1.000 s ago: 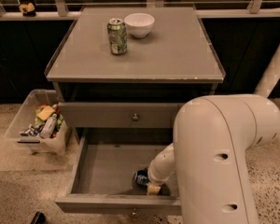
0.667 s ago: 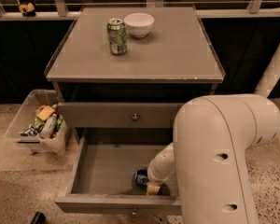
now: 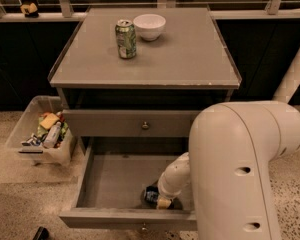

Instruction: Pick pepsi can from middle drawer and place on counter

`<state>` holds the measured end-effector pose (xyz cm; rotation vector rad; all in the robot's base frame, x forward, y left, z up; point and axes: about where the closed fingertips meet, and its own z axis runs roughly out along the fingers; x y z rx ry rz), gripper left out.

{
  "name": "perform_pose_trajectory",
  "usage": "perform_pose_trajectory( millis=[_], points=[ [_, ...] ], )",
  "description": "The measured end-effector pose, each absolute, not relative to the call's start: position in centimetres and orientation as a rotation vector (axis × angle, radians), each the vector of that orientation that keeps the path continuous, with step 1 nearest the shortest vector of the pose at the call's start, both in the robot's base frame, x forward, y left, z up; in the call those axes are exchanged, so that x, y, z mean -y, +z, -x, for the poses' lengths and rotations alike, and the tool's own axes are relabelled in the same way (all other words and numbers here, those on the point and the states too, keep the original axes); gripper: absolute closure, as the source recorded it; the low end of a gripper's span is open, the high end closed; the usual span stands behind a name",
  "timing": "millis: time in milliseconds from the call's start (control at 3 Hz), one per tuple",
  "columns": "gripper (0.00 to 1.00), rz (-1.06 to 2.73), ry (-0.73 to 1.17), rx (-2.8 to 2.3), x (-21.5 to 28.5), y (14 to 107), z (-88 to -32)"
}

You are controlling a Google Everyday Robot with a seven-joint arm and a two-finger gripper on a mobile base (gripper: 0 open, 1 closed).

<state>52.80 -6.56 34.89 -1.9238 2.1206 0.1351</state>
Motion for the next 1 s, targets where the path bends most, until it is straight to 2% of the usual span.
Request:
perform_pose_trajectory(
  millis=[333,1000],
  points=[
    [1.00,1.924,0.135,-2.121,6.6,35.1,-52.8],
    [1.00,1.959,-0.071,-2.038,5.9,44.5,-53.5]
  ],
)
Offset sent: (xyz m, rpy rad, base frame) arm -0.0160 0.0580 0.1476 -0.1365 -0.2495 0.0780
